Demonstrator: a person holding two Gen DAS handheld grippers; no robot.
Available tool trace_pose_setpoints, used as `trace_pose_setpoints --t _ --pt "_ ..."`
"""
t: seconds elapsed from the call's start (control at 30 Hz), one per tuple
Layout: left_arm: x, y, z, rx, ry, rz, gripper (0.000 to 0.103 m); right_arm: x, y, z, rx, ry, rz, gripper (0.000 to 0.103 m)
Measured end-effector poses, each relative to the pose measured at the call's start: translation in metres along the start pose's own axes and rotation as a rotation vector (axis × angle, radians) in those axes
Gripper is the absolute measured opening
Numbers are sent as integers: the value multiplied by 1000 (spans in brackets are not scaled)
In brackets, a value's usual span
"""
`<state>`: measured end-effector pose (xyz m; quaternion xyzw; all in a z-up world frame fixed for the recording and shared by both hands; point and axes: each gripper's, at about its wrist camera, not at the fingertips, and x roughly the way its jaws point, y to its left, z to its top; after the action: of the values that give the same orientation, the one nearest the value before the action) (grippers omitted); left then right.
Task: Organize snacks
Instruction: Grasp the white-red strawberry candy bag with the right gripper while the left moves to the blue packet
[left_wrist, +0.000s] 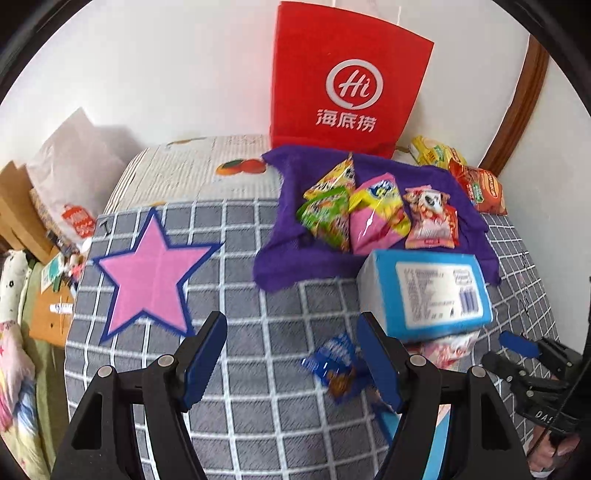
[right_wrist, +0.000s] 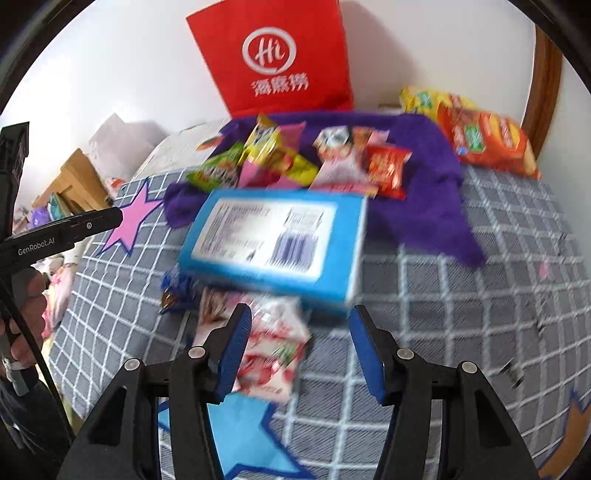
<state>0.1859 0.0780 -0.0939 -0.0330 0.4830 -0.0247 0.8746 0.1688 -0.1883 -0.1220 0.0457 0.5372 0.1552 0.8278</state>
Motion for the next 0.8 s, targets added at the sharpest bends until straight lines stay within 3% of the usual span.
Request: trace_pose_setpoints --t 0.47,0.63,0.8 --pt "2 21 -33 -26 21 -17 71 48 20 -27 51 77 10 62" --pt "7 26 -38 -40 33 -17 71 60 22 -29 51 94 -18 63" --pt "12 22 -40 -43 45 -19 71 66 38 -35 -56 68 -97 68"
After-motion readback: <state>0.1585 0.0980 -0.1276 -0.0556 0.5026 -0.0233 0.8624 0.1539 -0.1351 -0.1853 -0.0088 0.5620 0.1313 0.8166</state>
